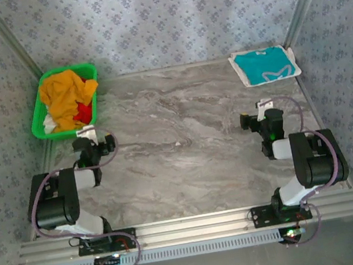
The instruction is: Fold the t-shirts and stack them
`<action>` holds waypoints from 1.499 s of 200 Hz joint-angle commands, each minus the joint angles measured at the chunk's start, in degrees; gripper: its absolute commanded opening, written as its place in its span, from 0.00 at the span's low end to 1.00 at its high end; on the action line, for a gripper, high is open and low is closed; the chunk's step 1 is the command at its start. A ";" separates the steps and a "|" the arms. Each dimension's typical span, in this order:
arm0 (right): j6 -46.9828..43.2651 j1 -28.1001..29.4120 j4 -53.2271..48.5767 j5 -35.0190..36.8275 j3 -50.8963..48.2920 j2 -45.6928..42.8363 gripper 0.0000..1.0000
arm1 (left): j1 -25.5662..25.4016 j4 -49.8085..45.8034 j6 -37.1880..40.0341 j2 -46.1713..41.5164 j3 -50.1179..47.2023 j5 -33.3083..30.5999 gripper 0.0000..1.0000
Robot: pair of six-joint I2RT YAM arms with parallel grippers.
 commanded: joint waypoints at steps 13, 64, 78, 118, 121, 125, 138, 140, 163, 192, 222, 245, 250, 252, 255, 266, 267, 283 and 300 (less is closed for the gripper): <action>-0.21 0.16 0.62 -0.20 0.93 0.30 1.00 | 0.05 0.10 -0.19 0.10 0.88 0.51 0.98; -0.15 0.09 0.52 -0.26 1.03 0.30 1.00 | 0.03 0.19 -0.21 0.04 0.88 0.50 0.98; -0.11 0.09 0.52 -0.35 1.03 0.30 1.00 | 0.26 0.19 -0.37 0.05 0.90 0.86 0.98; -0.01 -0.06 0.08 -0.51 1.22 0.38 1.00 | 0.56 0.10 -0.56 0.01 0.88 1.58 0.98; -0.02 0.01 0.09 -0.43 1.21 0.38 1.00 | 0.63 0.10 -0.51 0.02 0.88 1.50 0.98; -0.02 -0.04 0.08 -0.38 1.22 0.38 1.00 | 0.62 0.14 -0.51 0.01 0.89 1.56 0.98; -0.02 -0.03 0.08 -0.46 1.22 0.34 1.00 | 0.57 0.19 -0.50 0.01 0.88 1.53 0.98; -0.02 -0.02 0.08 -0.47 1.22 0.37 1.00 | 0.60 0.19 -0.55 0.02 0.88 1.55 0.98; -0.03 2.90 -7.68 9.74 2.19 -8.18 1.00 | -3.29 -6.68 1.08 -7.72 2.54 -7.19 0.98; 7.83 3.86 -26.81 5.17 10.76 -22.98 1.00 | -4.74 -35.50 -4.40 -23.29 18.62 -7.66 0.98; 10.56 9.95 -46.95 8.07 28.93 -13.96 1.00 | 2.78 -64.12 -7.50 -6.83 49.96 -3.81 0.98; 10.81 13.90 -48.40 9.21 35.51 -7.93 1.00 | 6.03 -76.60 -7.77 9.24 69.41 -2.89 0.98; 11.18 14.45 -49.16 9.58 36.83 -7.13 1.00 | 6.45 -78.78 -7.79 12.52 73.46 -2.24 0.98; 11.40 14.70 -49.56 9.69 37.28 -6.81 1.00 | 6.66 -79.65 -7.78 13.96 74.86 -1.90 0.98; 11.75 14.90 -50.03 9.77 38.03 -6.48 1.00 | 6.81 -80.76 -7.70 15.82 77.29 -1.52 0.98; 13.02 15.54 -50.46 9.23 39.34 -6.03 1.00 | 7.15 -83.21 -7.28 21.81 84.29 -1.24 0.98; 13.09 15.57 -50.46 9.13 39.35 -6.07 1.00 | 7.19 -83.39 -7.22 22.46 84.86 -1.19 0.98; 13.49 16.37 -49.83 8.10 38.96 -7.09 1.00 | 7.36 -87.64 -6.65 29.70 95.21 -1.19 0.98; 13.32 17.17 -49.55 9.43 38.04 -8.62 1.00 | 7.40 -89.77 -6.32 36.22 102.99 -1.56 0.98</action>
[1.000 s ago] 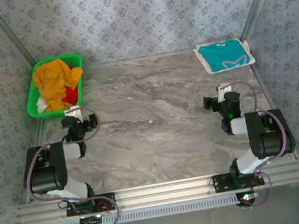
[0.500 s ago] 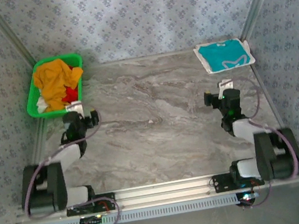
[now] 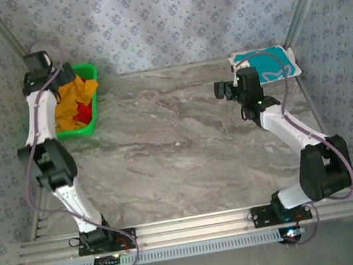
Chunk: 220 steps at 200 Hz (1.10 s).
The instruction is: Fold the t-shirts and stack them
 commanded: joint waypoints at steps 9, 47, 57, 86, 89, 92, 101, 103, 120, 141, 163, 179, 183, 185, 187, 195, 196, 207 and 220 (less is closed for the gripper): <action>1.91 0.90 -2.22 2.07 0.49 -3.20 1.00 | 0.27 -14.57 0.00 9.23 13.62 1.02 0.98; 1.95 0.87 -2.68 3.77 -1.30 -6.16 1.00 | 0.61 -16.49 0.94 18.86 23.73 1.30 0.98; 1.95 0.78 -2.74 4.27 -1.96 -6.81 1.00 | 0.75 -16.53 1.29 20.59 25.42 1.30 0.97; 1.78 0.61 -3.91 5.45 -2.76 -8.11 1.00 | 2.27 -17.54 0.37 24.70 29.41 3.49 0.78; 1.68 0.58 -3.93 5.58 -2.83 -8.27 1.00 | 2.47 -17.66 0.19 24.98 29.44 3.88 0.74; 1.61 0.58 -3.91 5.61 -3.00 -8.34 1.00 | 2.73 -17.73 0.01 25.16 29.61 4.03 0.72; 1.78 0.37 -3.99 5.81 -3.10 -8.48 1.00 | 3.08 -17.69 -0.15 25.27 29.39 4.12 0.71; 1.74 0.34 -4.03 5.81 -3.12 -8.50 1.00 | 3.07 -17.64 -0.10 25.28 29.29 4.13 0.71; 1.85 0.15 -3.95 5.62 -3.15 -8.50 1.00 | 3.33 -16.69 0.65 25.60 28.67 4.74 0.70; 2.08 -0.02 -3.39 4.76 -2.90 -8.08 1.00 | 3.51 -16.31 1.44 26.32 29.11 6.24 0.54; 2.54 0.02 -3.29 4.00 -2.33 -7.59 1.00 | 3.59 -15.88 1.57 26.76 29.69 6.83 0.40; 2.83 0.06 -3.50 3.88 -2.22 -7.46 1.00 | 3.60 -15.90 1.23 26.59 30.53 8.00 0.22; 2.91 0.00 -3.47 3.84 -2.14 -7.50 1.00 | 3.59 -15.96 1.12 26.50 30.96 8.44 0.18; 2.92 0.05 -3.51 3.80 -2.17 -7.46 1.00 | 3.59 -16.06 1.10 26.47 31.13 8.70 0.15; 2.92 0.02 -3.47 3.80 -2.16 -7.45 1.00 | 3.62 -16.04 1.09 26.35 31.32 8.94 0.13; 2.99 0.05 -3.59 3.71 -2.16 -7.53 1.00 | 3.55 -16.00 0.86 25.95 32.05 9.70 0.04; 2.95 0.06 -3.62 3.71 -2.13 -7.53 1.00 | 3.53 -16.02 0.85 25.89 32.11 9.78 0.04; 3.18 0.04 -3.89 3.71 -1.90 -7.62 1.00 | 3.60 -15.64 0.29 25.00 32.81 10.69 0.00; 3.42 0.05 -3.91 3.62 -1.88 -7.77 1.00 | 3.51 -14.87 -0.14 23.67 33.58 12.13 0.00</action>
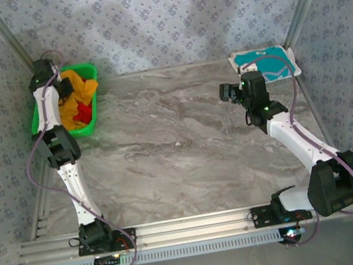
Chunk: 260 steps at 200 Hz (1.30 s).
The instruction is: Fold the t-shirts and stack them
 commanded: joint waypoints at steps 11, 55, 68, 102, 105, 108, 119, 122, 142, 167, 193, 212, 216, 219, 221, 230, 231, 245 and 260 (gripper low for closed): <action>1.85 -0.34 -0.91 -0.28 1.04 -0.82 1.00 | -0.18 1.39 -1.59 -3.96 4.62 4.88 0.00; 2.31 -0.26 -0.40 -0.71 1.23 -1.27 1.00 | -1.31 1.44 -4.11 -9.93 10.01 6.68 0.00; 2.23 -0.19 -0.38 -0.72 1.55 -1.35 1.00 | -2.39 1.65 -3.96 -12.39 11.53 5.71 0.00; 2.12 -0.29 0.57 -0.97 1.72 -1.84 1.00 | -6.03 5.42 -3.98 -20.28 14.21 2.69 0.00; 2.14 -0.32 0.64 -0.98 1.67 -1.82 1.00 | -6.45 6.14 -3.93 -21.02 14.34 2.40 0.00; 2.07 -0.29 0.79 -1.10 1.68 -1.80 1.00 | -6.89 6.86 -3.76 -21.78 14.32 2.10 0.00; 2.05 -0.31 1.11 -1.26 1.87 -1.81 1.00 | -8.75 10.14 -2.92 -24.22 14.40 0.45 0.00; 2.10 -0.30 1.23 -1.24 1.85 -1.80 1.00 | -9.23 10.96 -2.65 -24.79 14.41 0.22 0.00; 2.08 -0.27 1.52 -1.75 2.18 -2.10 1.00 | -12.25 15.35 -2.80 -27.54 15.67 1.61 0.00; 2.01 -0.37 2.25 -1.94 2.20 -2.74 1.00 | -15.84 18.57 -4.23 -28.86 19.13 6.49 0.00; 2.14 -0.42 2.23 -2.47 2.22 -3.62 1.00 | -19.87 20.27 -3.19 -31.12 20.30 7.93 0.00; 2.35 -0.36 2.26 -1.81 1.71 -4.58 1.00 | -21.82 20.18 -7.30 -32.00 20.25 12.77 0.00; 2.45 -0.36 2.28 -1.50 1.54 -4.81 1.00 | -22.50 19.62 -7.82 -32.04 20.21 13.36 0.00; 2.53 -0.40 2.29 -1.24 1.42 -4.93 1.00 | -23.14 19.15 -8.04 -32.20 20.21 13.70 0.00; 2.57 -0.49 2.21 -1.06 1.36 -5.02 1.00 | -23.55 18.71 -8.12 -32.20 20.21 13.86 0.00; 2.73 -0.53 2.26 -0.52 1.17 -5.51 1.00 | -25.49 16.88 -8.16 -32.47 20.21 14.81 0.00; 2.74 -0.53 2.28 -0.49 1.11 -5.59 1.00 | -25.76 16.69 -8.17 -32.52 20.21 15.02 0.00; 2.86 -0.80 2.36 -0.10 0.72 -6.23 1.00 | -29.16 13.42 -7.06 -32.76 20.21 17.03 0.00; 3.13 -1.16 1.88 0.24 0.77 -6.82 1.00 | -31.89 8.61 -5.16 -32.80 20.00 16.75 0.00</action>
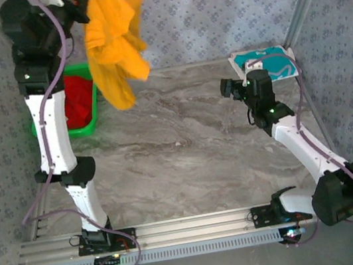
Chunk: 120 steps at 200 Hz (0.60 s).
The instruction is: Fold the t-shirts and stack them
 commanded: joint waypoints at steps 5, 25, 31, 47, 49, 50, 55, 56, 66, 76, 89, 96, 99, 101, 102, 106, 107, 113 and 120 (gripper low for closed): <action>1.55 -0.79 0.12 1.65 0.72 -2.28 1.00 | -4.64 -5.43 0.98 -1.37 0.06 3.36 0.00; 1.93 -1.36 -0.21 2.21 0.50 -3.46 1.00 | -5.10 -8.23 -1.08 -1.30 -6.94 5.52 0.00; 2.16 -1.49 -0.04 2.32 0.19 -3.78 1.00 | -5.12 -7.79 -1.36 -1.03 -10.17 6.94 0.00; 2.75 -1.98 0.38 1.93 -0.33 -4.17 1.00 | -5.80 -6.27 -1.06 1.76 -16.41 9.42 0.42; 2.75 -2.05 0.33 1.92 -0.32 -4.14 1.00 | -5.93 -6.50 -0.80 2.38 -16.59 9.61 0.50; 2.78 -2.10 0.27 1.92 -0.35 -4.12 1.00 | -6.01 -6.59 -0.64 2.70 -16.61 9.69 0.53; 2.97 -2.22 0.29 1.83 -0.40 -4.02 1.00 | -6.65 -7.79 0.09 5.06 -15.72 9.85 0.71; 3.02 -2.28 0.21 1.83 -0.39 -4.02 1.00 | -6.77 -8.30 0.25 5.58 -15.42 9.81 0.74; 3.27 -2.51 0.00 1.65 -0.26 -3.81 1.00 | -8.33 -15.72 3.58 11.92 -7.34 8.75 0.98; 3.37 -2.75 -0.53 1.48 -0.07 -3.52 1.00 | -10.12 -27.16 7.44 19.16 6.75 3.52 0.98; 3.60 -2.83 -2.02 1.10 0.67 -3.50 1.00 | -11.12 -35.07 9.90 20.16 13.71 -3.41 0.98; 3.05 -2.73 -2.37 -0.04 0.90 -3.69 1.00 | -10.82 -35.71 8.87 16.35 8.47 -7.12 0.96; 2.70 -2.65 -2.30 -0.81 0.86 -3.71 1.00 | -10.59 -35.82 8.38 14.82 6.38 -7.89 0.91; 2.47 -2.63 -2.23 -1.38 0.81 -3.76 1.00 | -10.47 -35.97 8.18 13.86 5.28 -8.25 0.88; 2.29 -2.57 -2.19 -1.71 0.83 -3.76 1.00 | -10.43 -36.01 8.07 13.46 4.52 -8.34 0.87; 1.59 -2.37 -1.97 -3.14 0.72 -3.75 1.00 | -10.19 -36.16 7.82 11.40 2.06 -8.56 0.82; 1.37 -2.35 -1.89 -3.56 0.74 -3.75 1.00 | -10.21 -36.10 7.76 10.82 1.42 -8.58 0.81; 0.00 -1.89 -1.56 -6.31 0.60 -3.64 0.99 | -10.29 -35.51 7.81 7.64 -2.58 -8.89 0.78; -1.78 -1.28 -1.38 -9.66 0.60 -3.14 0.98 | -10.88 -33.47 7.79 2.76 -10.11 -9.93 0.77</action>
